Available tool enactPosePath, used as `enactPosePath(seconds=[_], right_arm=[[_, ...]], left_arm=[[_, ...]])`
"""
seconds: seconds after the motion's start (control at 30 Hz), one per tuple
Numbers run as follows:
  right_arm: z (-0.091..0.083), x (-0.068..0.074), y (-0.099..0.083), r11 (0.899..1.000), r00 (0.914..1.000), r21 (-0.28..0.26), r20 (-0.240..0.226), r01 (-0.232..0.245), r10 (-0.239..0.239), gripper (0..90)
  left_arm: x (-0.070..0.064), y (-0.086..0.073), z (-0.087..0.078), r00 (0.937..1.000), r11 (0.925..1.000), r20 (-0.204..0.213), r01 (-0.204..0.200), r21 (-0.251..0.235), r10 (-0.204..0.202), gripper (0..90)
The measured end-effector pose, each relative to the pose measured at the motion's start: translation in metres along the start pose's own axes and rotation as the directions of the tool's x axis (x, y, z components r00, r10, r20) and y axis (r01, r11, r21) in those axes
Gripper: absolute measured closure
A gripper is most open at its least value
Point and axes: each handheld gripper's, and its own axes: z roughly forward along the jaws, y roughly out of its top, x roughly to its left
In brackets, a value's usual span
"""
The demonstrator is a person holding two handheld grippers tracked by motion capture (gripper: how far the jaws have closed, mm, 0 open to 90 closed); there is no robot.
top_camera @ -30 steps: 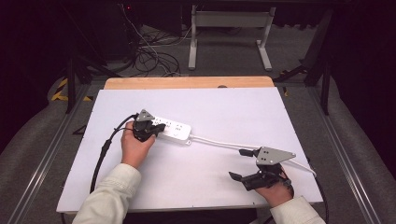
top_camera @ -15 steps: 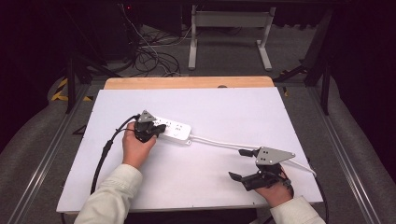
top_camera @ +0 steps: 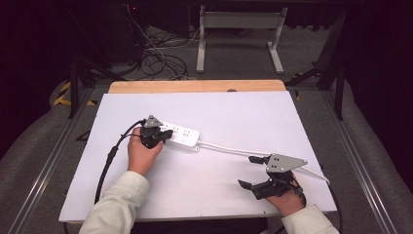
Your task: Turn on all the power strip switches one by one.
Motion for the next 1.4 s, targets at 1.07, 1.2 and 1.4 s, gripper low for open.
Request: enactPosePath(seconds=[1.07,1.2,1.4], right_arm=[[0.0,0.0,0.0,1.0,1.0,-0.001,-0.002,-0.001,0.001,14.2],[0.0,0.0,0.0,1.0,1.0,-0.004,-0.004,-0.001,0.001,14.3],[0.0,0.0,0.0,1.0,1.0,-0.001,-0.003,0.001,-0.001,14.3]], left_arm=[[-0.004,0.004,0.003,0.9998,0.9993,-0.011,-0.018,0.031,0.018,90.0],[-0.004,0.004,0.003,0.9999,0.9994,-0.008,-0.012,0.034,0.012,90.0],[-0.011,0.008,0.005,0.998,0.9967,-0.046,-0.04,0.071,0.043,90.0]])
